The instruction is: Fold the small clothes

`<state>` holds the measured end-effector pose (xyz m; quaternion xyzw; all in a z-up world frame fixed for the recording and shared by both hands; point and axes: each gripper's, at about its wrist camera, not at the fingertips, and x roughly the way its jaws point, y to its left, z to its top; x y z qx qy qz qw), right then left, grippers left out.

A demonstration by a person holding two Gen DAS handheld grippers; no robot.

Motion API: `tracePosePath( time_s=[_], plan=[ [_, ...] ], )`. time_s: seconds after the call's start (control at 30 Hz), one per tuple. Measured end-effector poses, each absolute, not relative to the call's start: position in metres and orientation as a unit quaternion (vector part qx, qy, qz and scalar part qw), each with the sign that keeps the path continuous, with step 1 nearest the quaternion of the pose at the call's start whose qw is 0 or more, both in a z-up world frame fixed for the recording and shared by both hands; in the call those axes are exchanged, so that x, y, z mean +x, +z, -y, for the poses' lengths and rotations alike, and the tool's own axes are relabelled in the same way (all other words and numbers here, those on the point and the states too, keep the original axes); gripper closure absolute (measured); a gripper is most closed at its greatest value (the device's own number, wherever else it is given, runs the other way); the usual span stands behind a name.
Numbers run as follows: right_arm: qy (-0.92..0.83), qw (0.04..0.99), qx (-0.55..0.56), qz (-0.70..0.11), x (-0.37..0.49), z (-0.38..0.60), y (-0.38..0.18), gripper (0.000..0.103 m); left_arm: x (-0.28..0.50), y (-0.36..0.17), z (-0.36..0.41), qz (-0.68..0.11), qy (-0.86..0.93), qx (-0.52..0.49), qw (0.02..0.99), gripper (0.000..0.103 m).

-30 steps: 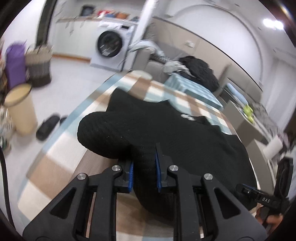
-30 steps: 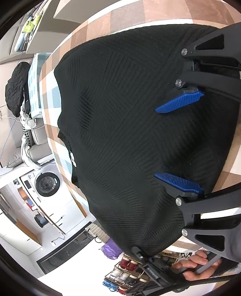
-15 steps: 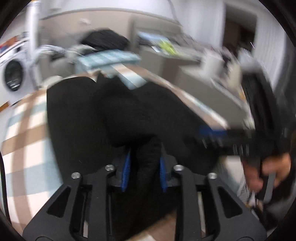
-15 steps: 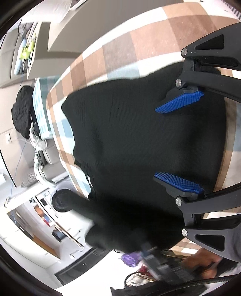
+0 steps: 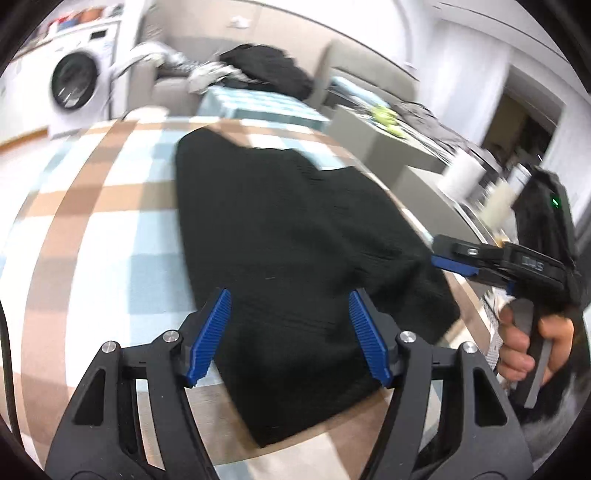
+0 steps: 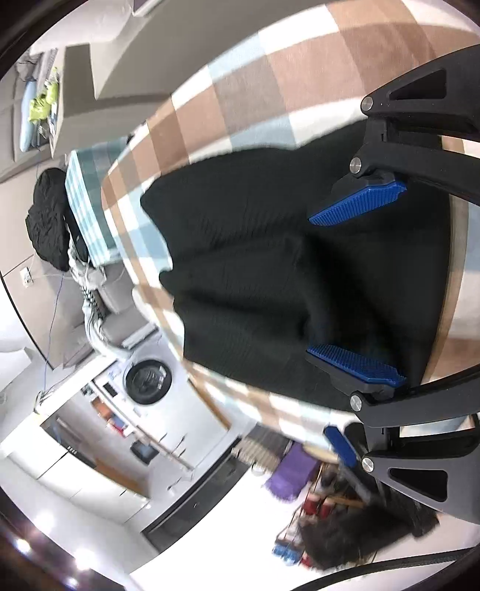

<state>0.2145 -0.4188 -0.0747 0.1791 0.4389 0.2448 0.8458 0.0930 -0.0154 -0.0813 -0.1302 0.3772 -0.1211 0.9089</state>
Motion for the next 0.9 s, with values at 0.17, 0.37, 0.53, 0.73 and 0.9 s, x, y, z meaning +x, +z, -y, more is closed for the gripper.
tracePosePath(
  time_s=[0.17, 0.37, 0.53, 0.73, 0.9],
  plan=[
    [0.237, 0.82, 0.214, -0.474, 0.232, 0.402, -0.088, 0.034, 0.094, -0.09, -0.009, -0.382, -0.09, -0.142, 0.909, 0.039],
    [0.215, 0.796, 0.256, -0.504, 0.232, 0.404, -0.111, 0.083, 0.102, -0.095, -0.012, -0.382, -0.082, -0.153, 0.908, 0.039],
    [0.282, 0.804, 0.262, -0.454, 0.205, 0.408, -0.073, 0.094, 0.109, -0.092, -0.011, -0.376, -0.087, -0.159, 0.909, 0.039],
    [0.212, 0.799, 0.19, -0.53, 0.187, 0.416, -0.103, 0.093, 0.114, -0.097, 0.003, -0.391, -0.118, -0.143, 0.901, 0.039],
    [0.21, 0.81, 0.165, -0.522, 0.185, 0.414, -0.096, 0.074, 0.111, -0.107, 0.036, -0.422, -0.155, -0.082, 0.89, 0.039]
  ],
)
